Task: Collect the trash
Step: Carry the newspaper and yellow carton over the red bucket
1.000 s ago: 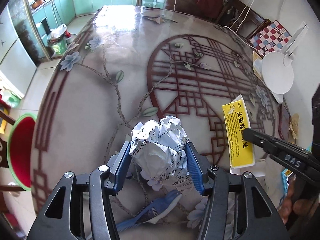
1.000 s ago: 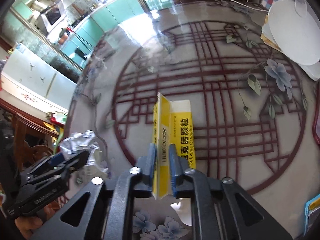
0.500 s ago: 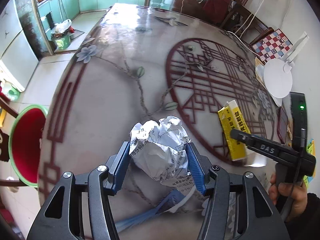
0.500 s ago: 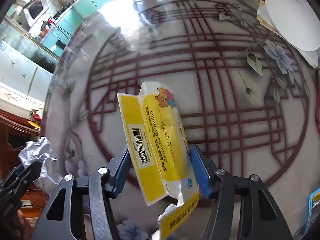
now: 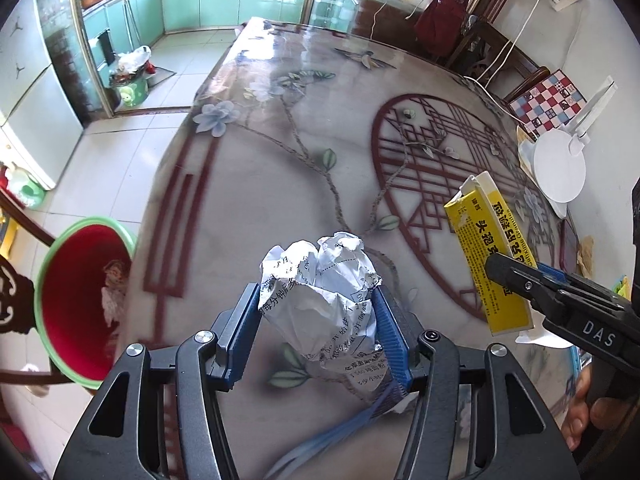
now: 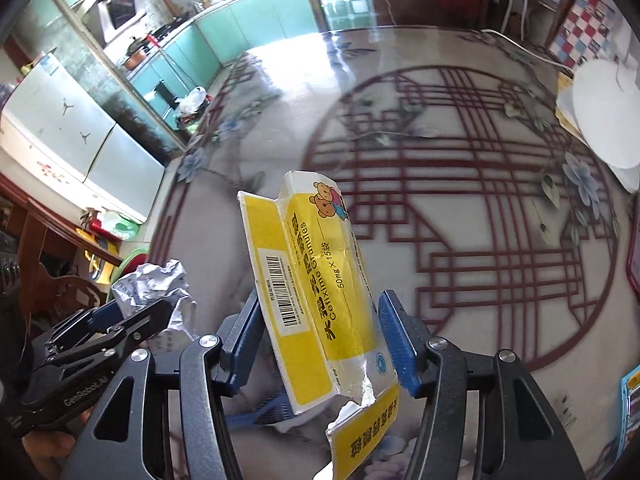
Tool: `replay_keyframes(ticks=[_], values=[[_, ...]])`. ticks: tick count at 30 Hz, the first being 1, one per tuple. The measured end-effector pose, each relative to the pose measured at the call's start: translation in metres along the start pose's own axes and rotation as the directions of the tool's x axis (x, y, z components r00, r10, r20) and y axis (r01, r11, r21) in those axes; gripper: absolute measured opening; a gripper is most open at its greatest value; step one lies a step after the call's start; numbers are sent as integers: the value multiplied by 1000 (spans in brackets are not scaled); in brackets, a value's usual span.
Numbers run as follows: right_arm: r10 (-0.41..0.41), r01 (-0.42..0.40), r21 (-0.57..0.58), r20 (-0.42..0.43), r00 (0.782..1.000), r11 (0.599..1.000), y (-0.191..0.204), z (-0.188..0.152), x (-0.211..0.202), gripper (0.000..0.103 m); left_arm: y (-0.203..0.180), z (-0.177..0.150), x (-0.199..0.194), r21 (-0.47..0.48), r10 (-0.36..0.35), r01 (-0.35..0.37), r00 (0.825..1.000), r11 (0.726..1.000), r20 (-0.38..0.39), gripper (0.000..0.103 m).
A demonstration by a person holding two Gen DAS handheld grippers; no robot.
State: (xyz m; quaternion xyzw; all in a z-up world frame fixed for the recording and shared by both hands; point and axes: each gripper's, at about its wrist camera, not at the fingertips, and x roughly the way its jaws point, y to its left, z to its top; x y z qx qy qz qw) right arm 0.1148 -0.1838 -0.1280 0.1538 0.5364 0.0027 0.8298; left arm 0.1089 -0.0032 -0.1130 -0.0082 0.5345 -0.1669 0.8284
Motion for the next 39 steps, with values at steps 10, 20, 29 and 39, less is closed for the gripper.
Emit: replay_keyframes(ticks=[10, 20, 29, 39], values=[[8, -10, -109, -16, 1000, 994, 86, -6, 14, 56, 69, -13, -19, -71, 39, -38, 999, 997, 15, 55], [32, -38, -222, -30, 999, 974, 167, -12, 28, 56, 141, -28, -35, -182, 89, -83, 996, 980, 28, 55], [70, -84, -310, -55, 996, 947, 234, -19, 39, 56, 194, -42, -44, -273, 139, -127, 990, 954, 24, 55], [130, -171, -387, -130, 983, 906, 303, -34, 67, 56, 251, -55, -42, -361, 198, -189, 980, 913, -11, 55]])
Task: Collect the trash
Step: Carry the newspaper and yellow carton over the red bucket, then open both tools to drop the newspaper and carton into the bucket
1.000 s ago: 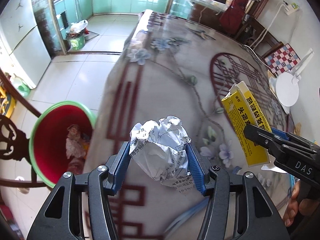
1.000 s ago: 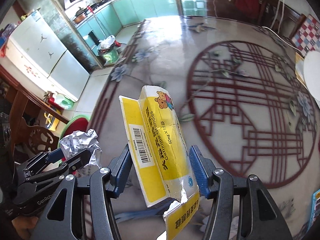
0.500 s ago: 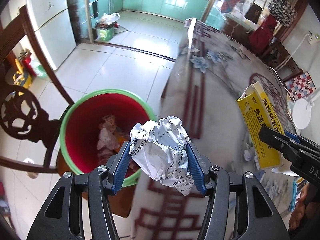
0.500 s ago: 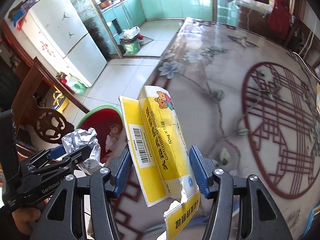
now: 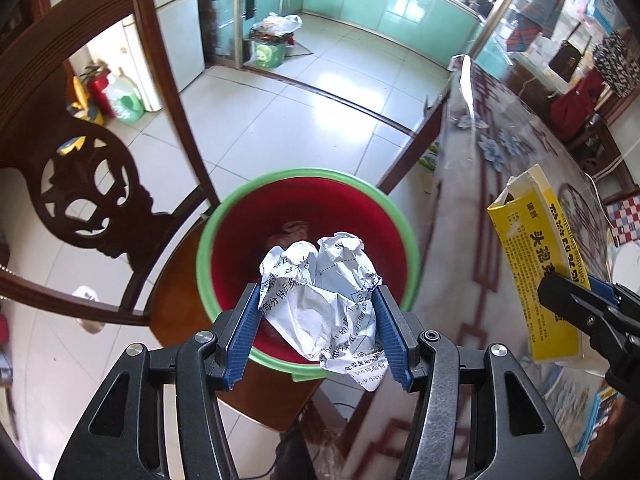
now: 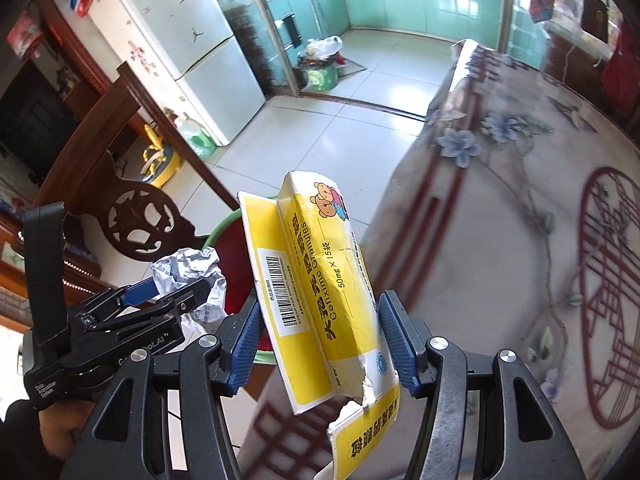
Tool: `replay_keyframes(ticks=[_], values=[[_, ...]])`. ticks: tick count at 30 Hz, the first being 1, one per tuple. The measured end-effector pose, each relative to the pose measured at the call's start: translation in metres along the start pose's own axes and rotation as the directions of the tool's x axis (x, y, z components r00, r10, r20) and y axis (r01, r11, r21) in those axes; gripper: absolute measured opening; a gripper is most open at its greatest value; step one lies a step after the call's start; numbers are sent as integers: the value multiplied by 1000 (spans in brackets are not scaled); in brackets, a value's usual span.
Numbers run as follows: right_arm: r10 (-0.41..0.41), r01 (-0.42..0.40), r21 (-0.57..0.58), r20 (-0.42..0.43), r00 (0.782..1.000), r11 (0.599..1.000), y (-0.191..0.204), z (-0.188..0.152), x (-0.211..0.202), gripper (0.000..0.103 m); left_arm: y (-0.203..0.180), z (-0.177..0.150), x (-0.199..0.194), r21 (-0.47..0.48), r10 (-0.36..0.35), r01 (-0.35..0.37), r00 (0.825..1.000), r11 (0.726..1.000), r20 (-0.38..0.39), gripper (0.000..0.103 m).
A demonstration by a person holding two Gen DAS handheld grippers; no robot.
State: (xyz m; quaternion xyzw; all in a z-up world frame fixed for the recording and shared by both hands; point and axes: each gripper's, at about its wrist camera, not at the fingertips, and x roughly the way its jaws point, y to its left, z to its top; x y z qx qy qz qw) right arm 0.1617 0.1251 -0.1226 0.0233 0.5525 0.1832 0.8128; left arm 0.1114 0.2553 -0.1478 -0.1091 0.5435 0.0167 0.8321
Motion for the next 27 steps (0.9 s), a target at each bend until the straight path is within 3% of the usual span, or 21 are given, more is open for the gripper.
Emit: replay_keyframes(ticks=[10, 23, 27], values=[[56, -56, 3, -86, 995, 998, 19, 7, 51, 57, 36, 8, 25, -52, 44, -47, 998, 998, -54, 55], [30, -35, -34, -136, 990, 999, 32, 17, 83, 57, 47, 24, 60, -73, 60, -70, 990, 995, -125, 55], [36, -41, -34, -136, 990, 999, 35, 18, 87, 60, 49, 27, 60, -88, 46, -57, 991, 994, -127, 61]])
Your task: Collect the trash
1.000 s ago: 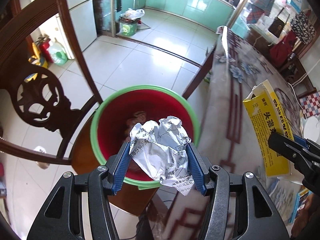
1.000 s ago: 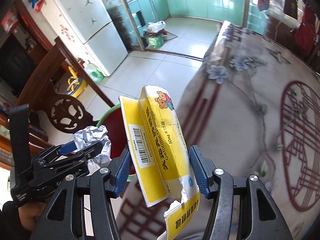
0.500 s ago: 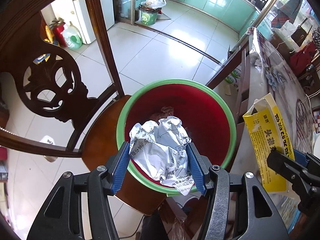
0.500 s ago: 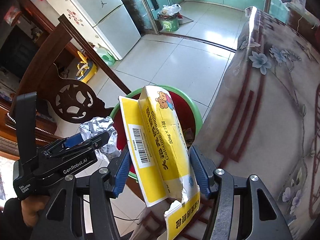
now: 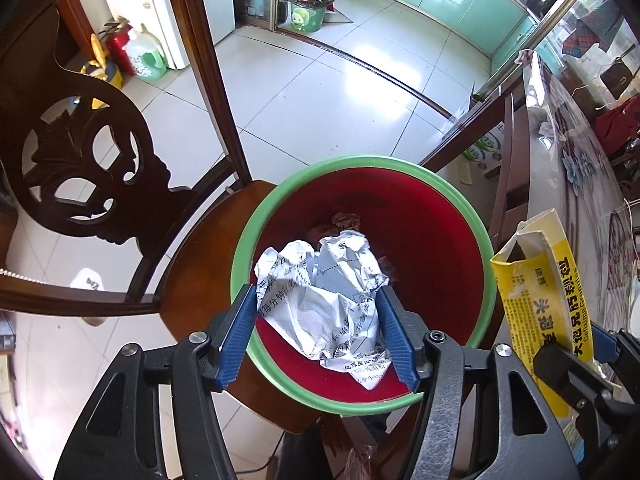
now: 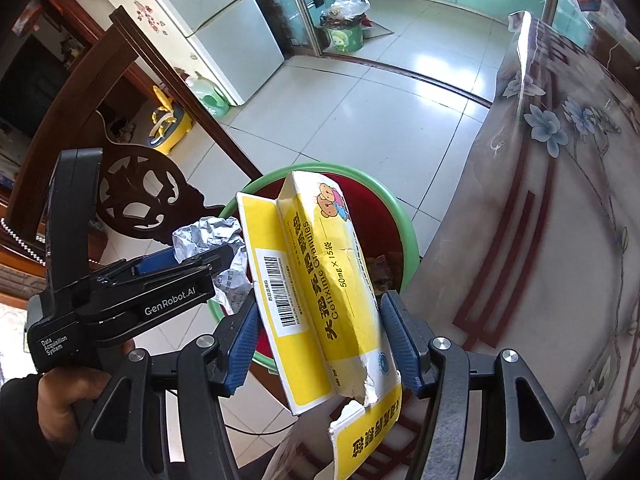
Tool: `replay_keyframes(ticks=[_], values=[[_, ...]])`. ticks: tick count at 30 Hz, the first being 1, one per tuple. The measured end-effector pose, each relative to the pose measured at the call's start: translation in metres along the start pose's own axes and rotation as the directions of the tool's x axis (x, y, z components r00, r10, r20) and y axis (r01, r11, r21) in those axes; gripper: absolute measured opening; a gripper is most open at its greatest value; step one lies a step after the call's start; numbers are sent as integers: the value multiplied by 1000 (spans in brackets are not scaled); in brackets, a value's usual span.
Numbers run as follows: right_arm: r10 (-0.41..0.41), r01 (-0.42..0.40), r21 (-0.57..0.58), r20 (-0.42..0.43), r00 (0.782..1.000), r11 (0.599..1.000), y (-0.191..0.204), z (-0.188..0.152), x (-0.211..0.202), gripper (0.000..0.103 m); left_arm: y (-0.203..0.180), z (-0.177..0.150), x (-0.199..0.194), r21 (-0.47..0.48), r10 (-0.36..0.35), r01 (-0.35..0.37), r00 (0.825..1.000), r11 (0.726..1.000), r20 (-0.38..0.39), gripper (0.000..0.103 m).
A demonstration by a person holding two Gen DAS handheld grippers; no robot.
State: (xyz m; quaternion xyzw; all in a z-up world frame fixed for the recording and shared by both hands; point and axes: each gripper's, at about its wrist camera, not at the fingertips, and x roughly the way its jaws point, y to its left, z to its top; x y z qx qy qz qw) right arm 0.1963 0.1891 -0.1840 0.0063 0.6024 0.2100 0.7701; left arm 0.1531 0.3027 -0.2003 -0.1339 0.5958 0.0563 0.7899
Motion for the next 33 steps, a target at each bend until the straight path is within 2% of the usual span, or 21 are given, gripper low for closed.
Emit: replay_keyframes(ticks=[3, 9, 17, 20, 23, 26, 29, 32, 33], values=[[5, -5, 0, -11, 1000, 1000, -1, 0, 2, 61, 0, 1, 0, -2, -3, 3, 1000, 1000, 2, 62], [26, -26, 2, -15, 1000, 1000, 1, 0, 3, 65, 1, 2, -4, -11, -9, 10, 1000, 1000, 17, 83], [28, -28, -27, 4, 1000, 999, 7, -8, -2, 66, 7, -5, -19, -47, 18, -15, 998, 999, 58, 90], [-9, 10, -42, 36, 999, 999, 8, -15, -14, 66, 5, -13, -34, -45, 34, -29, 994, 999, 105, 90], [-57, 60, -32, 83, 995, 998, 5, -24, -34, 66, -3, -24, -58, -42, 23, -15, 983, 999, 182, 91], [-141, 146, -18, 152, 978, 989, -3, -37, -70, 66, -20, -38, -92, -33, -7, 17, 959, 999, 282, 96], [-197, 205, -3, 251, 948, 979, -16, -54, -116, 66, -43, -56, -128, -6, -44, 51, 918, 999, 395, 102], [-234, 247, 11, 363, 902, 969, -31, -73, -166, 66, -70, -79, -166, 15, -74, 78, 853, 997, 517, 102], [-241, 255, 17, 391, 888, 967, -34, -78, -179, 66, -81, -88, -179, 19, -81, 85, 825, 996, 560, 102]])
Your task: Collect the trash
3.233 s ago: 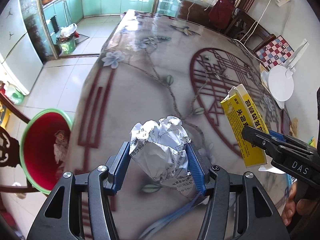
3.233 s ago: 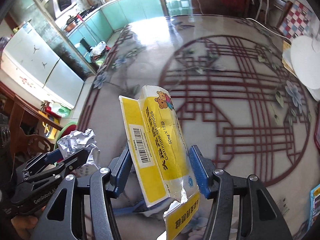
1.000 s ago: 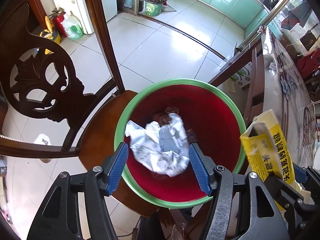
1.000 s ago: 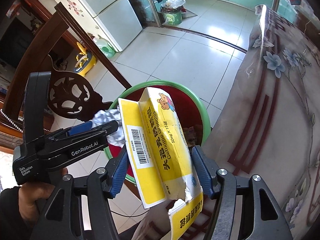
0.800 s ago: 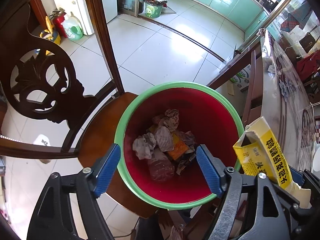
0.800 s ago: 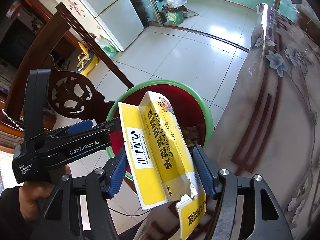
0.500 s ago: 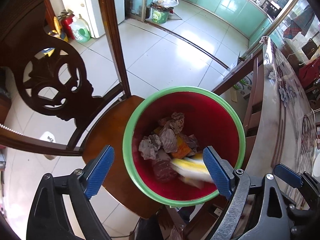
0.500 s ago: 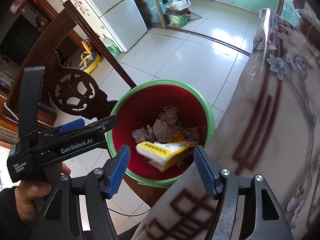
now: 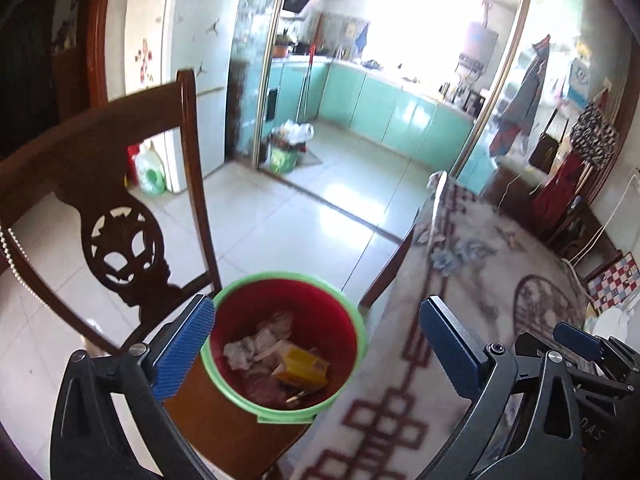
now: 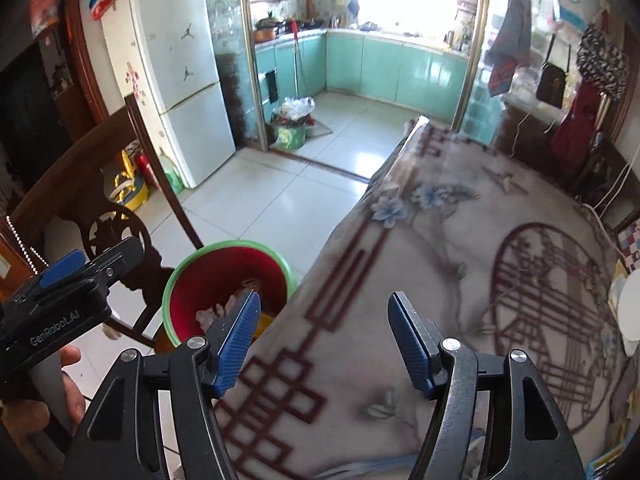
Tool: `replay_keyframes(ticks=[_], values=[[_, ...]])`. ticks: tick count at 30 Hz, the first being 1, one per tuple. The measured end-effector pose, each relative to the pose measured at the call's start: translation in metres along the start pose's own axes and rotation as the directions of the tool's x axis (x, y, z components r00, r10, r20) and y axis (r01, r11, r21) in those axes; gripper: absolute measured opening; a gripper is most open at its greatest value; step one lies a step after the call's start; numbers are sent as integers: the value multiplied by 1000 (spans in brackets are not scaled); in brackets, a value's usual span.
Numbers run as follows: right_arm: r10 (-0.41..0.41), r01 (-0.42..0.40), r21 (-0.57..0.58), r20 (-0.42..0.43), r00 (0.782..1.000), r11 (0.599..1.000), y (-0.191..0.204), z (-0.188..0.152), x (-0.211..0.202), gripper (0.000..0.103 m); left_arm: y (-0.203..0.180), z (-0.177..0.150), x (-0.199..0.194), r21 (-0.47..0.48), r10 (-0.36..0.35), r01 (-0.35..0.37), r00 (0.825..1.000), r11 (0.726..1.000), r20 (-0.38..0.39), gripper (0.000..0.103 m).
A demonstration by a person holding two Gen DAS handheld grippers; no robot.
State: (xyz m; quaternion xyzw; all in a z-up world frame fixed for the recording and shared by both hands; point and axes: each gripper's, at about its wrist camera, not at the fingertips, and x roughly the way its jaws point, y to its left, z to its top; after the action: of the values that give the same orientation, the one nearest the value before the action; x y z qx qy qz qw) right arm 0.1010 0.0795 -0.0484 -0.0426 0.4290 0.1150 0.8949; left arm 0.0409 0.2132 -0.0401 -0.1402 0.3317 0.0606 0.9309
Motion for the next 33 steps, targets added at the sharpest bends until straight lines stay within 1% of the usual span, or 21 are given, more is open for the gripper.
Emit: replay_keyframes(ticks=[1, 2, 3, 4, 5, 8, 11, 12, 13, 15, 16, 17, 18, 19, 20, 22, 25, 27, 31, 33], values=[[-12, 12, 6, 39, 999, 1000, -11, -1, -17, 67, -9, -1, -12, -1, -5, 5, 999, 1000, 41, 102], [-20, 19, 13, 76, 997, 1000, -20, -3, -31, 71, -19, -2, -25, 0, -10, 10, 996, 1000, 89, 102], [-29, 26, 23, 123, 992, 999, -31, -6, -47, 78, -30, -5, -37, 8, -12, 11, 990, 1000, 140, 102], [-43, 38, 31, 165, 985, 999, -41, -10, -61, 80, -42, -8, -49, 21, -6, 2, 981, 1000, 194, 102], [-60, 54, 36, 195, 979, 998, -49, -12, -73, 82, -53, -10, -59, 36, -1, -7, 973, 999, 232, 102], [-97, 88, 49, 234, 967, 995, -77, -24, -99, 82, -83, -15, -83, 77, -35, 13, 955, 997, 293, 102], [-105, 83, 90, 285, 953, 993, -104, -36, -126, 82, -103, -19, -102, 80, -80, 56, 938, 995, 336, 103], [-105, 77, 101, 306, 946, 992, -111, -39, -134, 82, -109, -19, -107, 86, -93, 67, 934, 994, 346, 103], [-106, 70, 117, 338, 935, 991, -120, -43, -145, 82, -116, -19, -112, 94, -110, 82, 929, 992, 354, 103], [-106, 63, 126, 371, 922, 990, -131, -49, -160, 82, -126, -19, -119, 105, -143, 113, 925, 988, 351, 103], [-103, 61, 120, 377, 920, 991, -137, -52, -165, 83, -130, -19, -122, 111, -152, 121, 925, 986, 347, 103], [-100, 61, 115, 372, 923, 992, -140, -54, -167, 83, -133, -20, -123, 116, -154, 120, 925, 986, 347, 103], [-93, 57, 111, 354, 931, 992, -144, -56, -168, 83, -138, -21, -126, 124, -151, 114, 924, 986, 352, 103], [-87, 50, 120, 333, 939, 992, -149, -58, -168, 83, -142, -20, -128, 134, -144, 102, 923, 986, 358, 103], [-83, 42, 129, 329, 941, 991, -152, -62, -169, 83, -145, -22, -130, 142, -137, 90, 921, 986, 364, 103], [-71, 21, 148, 340, 938, 989, -160, -68, -174, 83, -150, -23, -134, 151, -107, 53, 919, 987, 379, 103], [-67, 13, 157, 347, 935, 988, -169, -72, -179, 83, -153, -27, -141, 127, -64, 15, 916, 992, 397, 103], [-60, 3, 160, 353, 934, 987, -173, -73, -182, 83, -154, -29, -143, 119, -54, 7, 917, 993, 395, 103], [-41, -15, 152, 356, 934, 988, -172, -74, -184, 83, -158, -32, -146, 115, -8, -39, 924, 993, 383, 103], [-34, -22, 150, 361, 932, 989, -172, -74, -186, 83, -160, -33, -146, 112, 4, -50, 925, 992, 380, 103]])
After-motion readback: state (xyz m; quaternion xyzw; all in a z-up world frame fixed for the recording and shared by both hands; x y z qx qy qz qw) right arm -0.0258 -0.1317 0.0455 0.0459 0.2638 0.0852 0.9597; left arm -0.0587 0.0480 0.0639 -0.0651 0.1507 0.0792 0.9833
